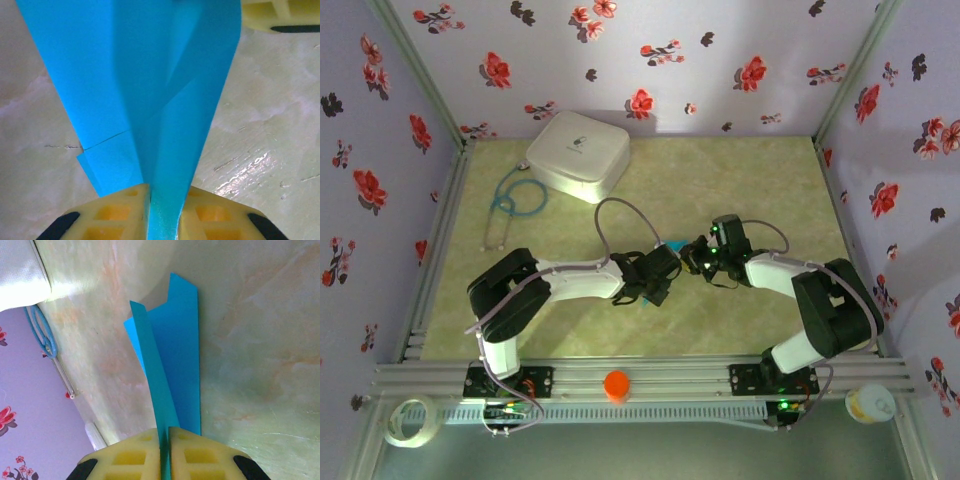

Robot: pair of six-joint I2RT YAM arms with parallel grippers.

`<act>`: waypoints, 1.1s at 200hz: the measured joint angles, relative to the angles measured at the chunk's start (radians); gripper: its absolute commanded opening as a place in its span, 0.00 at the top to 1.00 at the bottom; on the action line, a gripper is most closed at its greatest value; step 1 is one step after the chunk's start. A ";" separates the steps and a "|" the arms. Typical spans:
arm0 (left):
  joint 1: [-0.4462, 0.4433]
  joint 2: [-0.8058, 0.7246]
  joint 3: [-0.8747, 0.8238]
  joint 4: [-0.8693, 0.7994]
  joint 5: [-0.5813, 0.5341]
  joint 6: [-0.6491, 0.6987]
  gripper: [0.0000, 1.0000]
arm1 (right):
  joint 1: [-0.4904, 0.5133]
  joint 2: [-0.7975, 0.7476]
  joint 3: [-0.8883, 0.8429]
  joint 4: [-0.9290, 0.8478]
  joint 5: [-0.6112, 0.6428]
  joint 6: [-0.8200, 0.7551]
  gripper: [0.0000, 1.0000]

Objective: Fold a paper plane with a square sheet of paper (pick it up from the middle)
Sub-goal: Fold the wing for the fifth time at the center of the table.

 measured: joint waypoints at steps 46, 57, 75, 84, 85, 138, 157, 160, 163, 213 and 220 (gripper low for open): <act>0.000 -0.031 -0.018 0.012 0.001 0.004 0.81 | 0.000 0.000 0.000 0.000 0.000 0.000 0.89; 0.000 -0.032 -0.018 0.018 0.003 0.005 0.83 | 0.000 0.000 0.000 0.000 0.000 0.000 0.89; 0.000 -0.032 -0.018 0.019 0.008 0.006 0.86 | 0.000 0.000 0.000 0.000 0.000 0.000 0.89; 0.000 -0.032 -0.018 0.020 0.008 0.007 0.87 | 0.000 0.000 0.000 0.000 0.000 0.000 0.89; 0.000 -0.032 -0.018 0.020 0.008 0.006 0.87 | 0.001 0.000 0.000 0.000 0.000 0.000 0.89; 0.000 -0.032 -0.018 0.019 0.009 0.006 0.85 | 0.002 0.000 0.000 0.000 0.000 0.000 0.91; 0.000 -0.032 -0.018 0.018 0.009 0.006 0.84 | 0.003 0.000 0.000 0.000 0.000 0.000 0.92; 0.000 -0.032 -0.018 0.018 0.009 0.006 0.84 | 0.003 0.000 0.000 0.000 0.000 0.000 0.92; 0.000 -0.032 -0.018 0.018 0.009 0.006 0.83 | 0.003 0.000 0.000 0.000 0.000 0.000 0.93; 0.000 -0.031 -0.018 0.018 0.008 0.006 0.82 | 0.003 0.000 0.000 0.000 0.000 0.000 0.97; 0.000 -0.031 -0.018 0.018 0.008 0.006 0.82 | 0.003 0.000 0.000 0.000 0.000 0.000 0.97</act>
